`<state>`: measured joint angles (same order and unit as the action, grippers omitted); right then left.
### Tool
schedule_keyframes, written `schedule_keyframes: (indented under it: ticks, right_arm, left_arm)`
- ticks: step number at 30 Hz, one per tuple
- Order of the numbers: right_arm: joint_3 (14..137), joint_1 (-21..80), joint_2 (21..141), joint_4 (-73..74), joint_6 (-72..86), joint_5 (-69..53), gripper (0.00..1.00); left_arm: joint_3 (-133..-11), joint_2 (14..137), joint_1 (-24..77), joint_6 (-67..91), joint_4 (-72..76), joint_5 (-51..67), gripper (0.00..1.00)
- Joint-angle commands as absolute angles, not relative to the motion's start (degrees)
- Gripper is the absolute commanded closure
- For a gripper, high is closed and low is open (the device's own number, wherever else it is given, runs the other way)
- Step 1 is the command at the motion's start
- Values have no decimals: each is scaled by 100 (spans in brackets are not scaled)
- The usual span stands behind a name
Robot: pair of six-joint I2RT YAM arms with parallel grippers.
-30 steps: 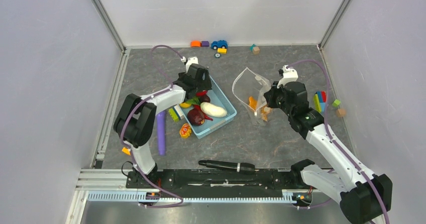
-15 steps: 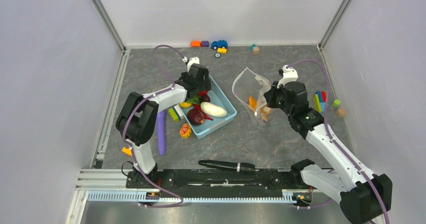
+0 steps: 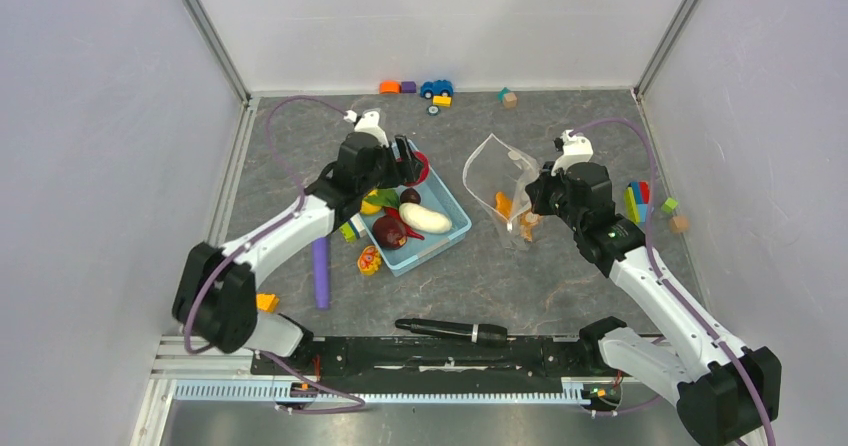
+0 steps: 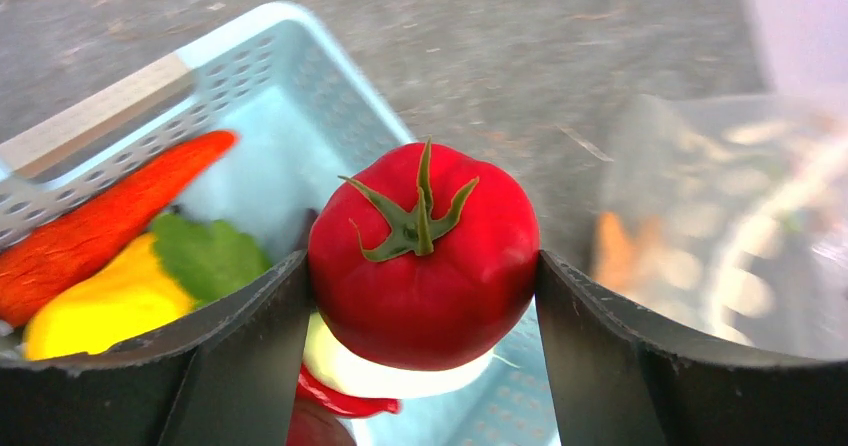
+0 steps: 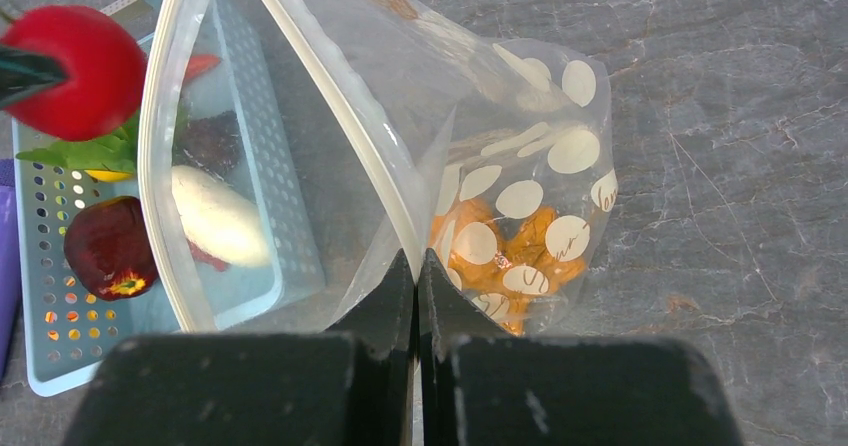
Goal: Place the food in the zip-top bag and seal the zipper
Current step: Pick up the fake vegetable from the bin, then place the fake vegetable in the zipper food storage bag.
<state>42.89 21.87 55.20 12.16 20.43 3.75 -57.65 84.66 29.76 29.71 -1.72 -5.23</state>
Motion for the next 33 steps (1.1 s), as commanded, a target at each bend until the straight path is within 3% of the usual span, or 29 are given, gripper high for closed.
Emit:
schedule_keyframes:
  ticks: [1,9,13,22,29,33]
  right_arm:
    - [4450,2171,5442,1158,1933,368,100]
    - [4455,2170,5415,1083,1914,22,100]
    - [4389,2169,5346,1015,1924,18,100]
    - [4551,2165,5203,919,2010,-496,100]
    - [4924,2171,5175,1216,2051,-688,100]
    - [5235,2169,5305,1447,2044,-1066,100]
  left_arm:
    - [-5263,7577,3197,3053,1218,829,84]
    - [-5088,7086,4165,2888,2298,1234,86]
    - [-5380,7451,4753,2565,2410,673,85]
    - [-6086,8554,4956,2674,2248,-179,82]
    - [-6344,9050,5035,2981,2219,-363,66]
    - [-6321,9148,5054,3099,2287,-579,45]
